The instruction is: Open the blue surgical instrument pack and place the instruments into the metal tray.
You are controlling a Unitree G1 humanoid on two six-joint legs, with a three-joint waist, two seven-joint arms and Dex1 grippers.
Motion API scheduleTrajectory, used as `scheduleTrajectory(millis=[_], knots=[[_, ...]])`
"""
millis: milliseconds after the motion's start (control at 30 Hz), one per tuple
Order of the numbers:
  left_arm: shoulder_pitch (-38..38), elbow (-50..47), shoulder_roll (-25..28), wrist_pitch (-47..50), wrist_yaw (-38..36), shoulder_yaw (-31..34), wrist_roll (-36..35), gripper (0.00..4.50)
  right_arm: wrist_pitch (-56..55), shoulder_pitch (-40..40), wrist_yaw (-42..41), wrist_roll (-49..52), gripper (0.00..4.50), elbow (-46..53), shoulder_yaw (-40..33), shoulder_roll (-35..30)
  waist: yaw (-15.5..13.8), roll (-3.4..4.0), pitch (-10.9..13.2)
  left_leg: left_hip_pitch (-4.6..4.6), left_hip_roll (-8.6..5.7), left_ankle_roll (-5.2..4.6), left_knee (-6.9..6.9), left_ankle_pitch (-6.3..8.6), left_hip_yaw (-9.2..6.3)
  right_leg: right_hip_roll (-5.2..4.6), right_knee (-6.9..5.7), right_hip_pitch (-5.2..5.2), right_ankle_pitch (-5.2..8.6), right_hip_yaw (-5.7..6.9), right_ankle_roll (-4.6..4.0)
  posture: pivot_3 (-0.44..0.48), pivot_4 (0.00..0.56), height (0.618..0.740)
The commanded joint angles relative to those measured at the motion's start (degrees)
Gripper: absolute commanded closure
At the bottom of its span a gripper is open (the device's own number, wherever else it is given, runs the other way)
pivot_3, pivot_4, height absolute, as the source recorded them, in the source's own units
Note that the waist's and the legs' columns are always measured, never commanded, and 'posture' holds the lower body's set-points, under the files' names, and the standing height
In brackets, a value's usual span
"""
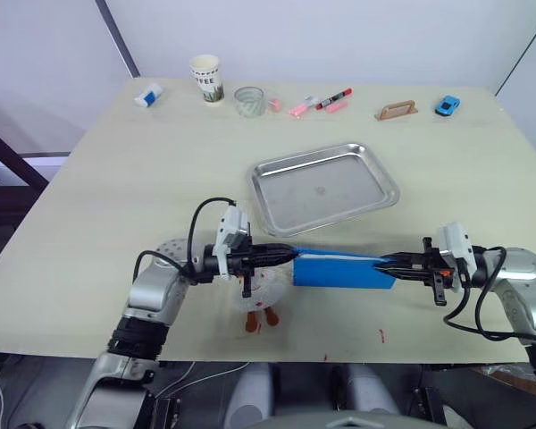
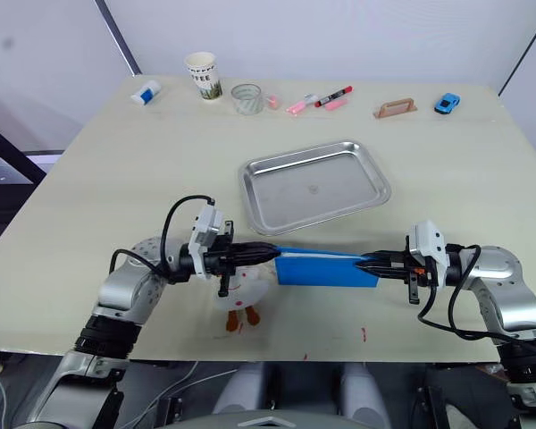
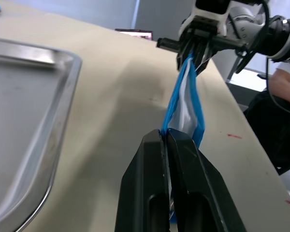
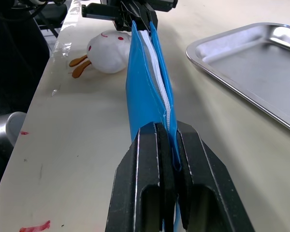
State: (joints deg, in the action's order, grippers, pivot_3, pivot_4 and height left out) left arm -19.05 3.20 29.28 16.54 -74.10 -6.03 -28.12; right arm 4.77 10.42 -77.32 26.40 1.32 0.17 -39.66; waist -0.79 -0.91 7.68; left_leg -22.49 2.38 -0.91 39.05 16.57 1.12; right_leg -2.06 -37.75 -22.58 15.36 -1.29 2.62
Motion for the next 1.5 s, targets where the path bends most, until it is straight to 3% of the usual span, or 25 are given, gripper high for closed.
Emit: scheduleTrajectory(millis=[33, 533, 667, 867, 967, 1000, 1400, 1467, 1500], knots=[[-0.7, -0.9, -0.4, -0.5, -0.9, -0.3, -0.2, 4.45, -0.2, 0.0, -0.4, -0.4, 4.50, 1.7, 0.5, -0.6, 0.0, 0.00, 0.0, 0.00, 0.00, 0.00, 0.00, 0.00, -0.01, 0.00, 0.00, 0.00, 0.00, 0.01, 0.00, 0.000, 0.150, 0.740], [-0.8, -0.9, -0.8, -3.2, -1.0, -2.2, 3.2, 4.45, -0.6, 0.1, -0.1, -0.6, 4.50, 1.3, 0.4, 0.0, 0.0, 0.00, 0.0, 0.00, 0.00, 0.00, 0.00, 0.00, 0.00, 0.00, 0.00, 0.01, 0.00, 0.00, 0.00, 0.000, 0.150, 0.740], [-0.7, -1.0, -1.1, -3.7, -0.7, -2.4, 3.6, 3.20, -0.6, -0.2, 0.2, -0.6, 4.50, 1.6, 0.3, -0.1, 0.0, 0.00, 0.0, 0.00, 0.00, 0.00, 0.00, 0.00, 0.00, 0.00, 0.01, 0.02, 0.00, 0.00, 0.00, 0.000, 0.150, 0.740], [-0.7, -0.4, -1.4, -4.5, -0.7, -2.5, 4.0, 3.20, -0.5, -0.4, 0.4, -0.6, 4.50, 1.8, 0.3, 0.0, 0.0, 0.00, 0.0, 0.01, 0.01, 0.00, 0.00, 0.00, -0.01, 0.02, 0.00, 0.01, 0.00, 0.00, 0.00, 0.000, 0.150, 0.740], [-0.8, -0.2, -1.6, -4.4, -0.8, -2.2, 3.7, 3.99, -0.5, -0.6, 0.4, -0.6, 4.50, 1.8, 0.3, 0.1, 0.0, 0.00, 0.0, 0.01, 0.00, 0.00, 0.00, 0.00, -0.01, 0.02, 0.00, 0.01, 0.00, 0.00, 0.00, 0.000, 0.150, 0.740], [-0.8, -0.1, -1.6, -4.3, -0.8, -2.2, 3.7, 4.45, -0.6, -0.6, 0.4, -0.7, 4.50, 1.7, 0.4, 0.1, 0.0, 0.00, 0.0, 0.01, 0.01, 0.00, 0.00, 0.00, -0.01, 0.02, 0.00, 0.01, 0.00, 0.00, 0.00, 0.000, 0.150, 0.740], [-1.1, 0.3, -2.3, -5.2, -0.1, -1.6, 3.8, 4.45, 2.5, -0.3, 1.4, -0.5, 4.50, 1.8, 0.5, -1.0, 0.0, 0.00, 0.0, 0.01, 0.00, 0.00, 0.00, 0.00, -0.01, 0.02, 0.00, 0.01, 0.00, 0.00, 0.00, 0.000, 0.150, 0.740], [-1.4, 0.7, -2.5, -5.6, 0.2, -1.5, 4.0, 4.50, 4.1, -0.1, 1.4, 0.3, 3.60, 2.5, 0.3, -1.4, 0.0, 0.00, 0.0, 0.01, 0.01, 0.00, 0.00, 0.00, -0.01, 0.02, 0.00, 0.01, 0.00, 0.00, 0.00, 0.000, 0.150, 0.740], [-1.7, 1.1, -2.6, -5.8, 0.2, -1.5, 4.0, 4.50, 2.5, 0.0, 2.5, -0.6, 3.38, 2.2, -0.3, -1.0, 0.0, 0.00, 0.0, 0.00, 0.00, 0.00, 0.01, 0.00, -0.01, 0.02, 0.00, 0.01, 0.00, 0.00, 0.00, 0.000, 0.150, 0.740]])
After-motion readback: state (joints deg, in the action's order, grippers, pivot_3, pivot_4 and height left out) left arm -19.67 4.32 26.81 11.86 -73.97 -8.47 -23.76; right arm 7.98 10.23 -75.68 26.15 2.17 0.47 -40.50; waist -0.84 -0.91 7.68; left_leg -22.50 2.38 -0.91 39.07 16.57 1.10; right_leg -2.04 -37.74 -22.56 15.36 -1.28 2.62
